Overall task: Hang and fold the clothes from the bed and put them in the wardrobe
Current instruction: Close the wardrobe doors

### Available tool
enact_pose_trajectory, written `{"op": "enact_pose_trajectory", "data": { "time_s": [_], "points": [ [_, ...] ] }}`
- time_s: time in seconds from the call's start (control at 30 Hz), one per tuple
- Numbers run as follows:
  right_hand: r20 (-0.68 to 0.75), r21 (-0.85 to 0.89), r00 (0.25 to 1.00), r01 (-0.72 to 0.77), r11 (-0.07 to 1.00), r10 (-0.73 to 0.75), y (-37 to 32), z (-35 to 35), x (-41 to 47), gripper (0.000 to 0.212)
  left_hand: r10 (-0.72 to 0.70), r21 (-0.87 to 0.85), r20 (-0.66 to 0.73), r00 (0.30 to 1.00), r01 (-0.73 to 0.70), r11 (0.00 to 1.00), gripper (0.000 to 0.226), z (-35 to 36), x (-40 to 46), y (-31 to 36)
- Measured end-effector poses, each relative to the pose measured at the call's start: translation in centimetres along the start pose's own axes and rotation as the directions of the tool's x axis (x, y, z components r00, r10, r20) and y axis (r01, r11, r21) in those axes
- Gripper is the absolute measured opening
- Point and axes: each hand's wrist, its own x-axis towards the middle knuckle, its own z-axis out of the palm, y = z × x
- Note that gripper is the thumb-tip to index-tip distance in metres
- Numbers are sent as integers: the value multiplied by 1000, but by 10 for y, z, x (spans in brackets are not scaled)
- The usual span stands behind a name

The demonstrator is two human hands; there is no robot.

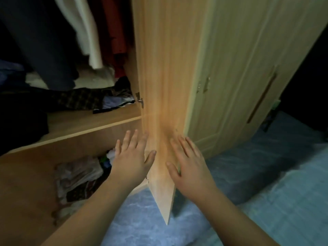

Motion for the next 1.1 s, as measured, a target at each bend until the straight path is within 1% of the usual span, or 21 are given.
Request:
{"op": "enact_pose_trajectory", "data": {
  "time_s": [0.1,0.13,0.17,0.2,0.27,0.33,0.4,0.47,0.5,0.57,0.67,0.73,0.8,0.9,1.0,1.1],
  "points": [
    [-142,87,983,-106,991,118,31,-15,-9,54,34,10,6,999,-34,999,72,-3,14,19],
    [-181,111,970,-141,984,160,42,-16,-5,54,43,14,-4,999,-42,999,71,-4,19,23],
    [-181,132,964,-174,976,197,51,-17,2,60,46,16,-10,999,-46,999,71,-4,23,25],
    [-139,153,965,-203,967,224,58,-17,11,72,41,11,-17,999,-41,999,71,-3,26,27],
    [24,198,970,-243,950,243,66,-8,34,93,16,-2,-26,1000,-16,1000,72,-3,26,23],
    [139,297,963,-264,918,232,61,9,54,101,-11,8,-45,999,12,1000,73,-5,22,11],
    [183,481,947,-322,816,265,49,30,63,104,-42,37,-74,996,45,998,79,-10,16,-9],
    [199,575,938,-347,741,285,35,48,62,105,-88,62,-85,992,93,994,84,-14,9,-30],
    [197,588,940,-340,734,278,28,54,59,105,-115,68,-92,989,121,990,84,-16,4,-41],
    [167,575,964,-266,774,207,12,62,55,101,-165,72,-111,980,174,982,82,-16,-8,-61],
    [165,490,986,-85,868,3,-26,72,53,95,-252,35,-113,961,257,966,82,-15,-31,-84],
    [143,470,979,62,881,-146,-58,83,60,98,-325,6,-122,938,328,945,82,-15,-46,-102],
    [177,455,955,135,880,-238,-91,100,77,100,-407,-1,-126,905,410,912,79,-18,-59,-125],
    [242,420,927,165,892,-285,-148,129,116,103,-512,-15,-121,850,515,857,77,-29,-72,-167],
    [269,409,914,177,895,-303,-197,160,163,107,-549,7,-151,822,556,831,76,-45,-71,-210],
    [289,363,916,163,917,-277,-234,191,210,108,-572,-5,-156,805,578,816,76,-59,-59,-254]
  ]
}}
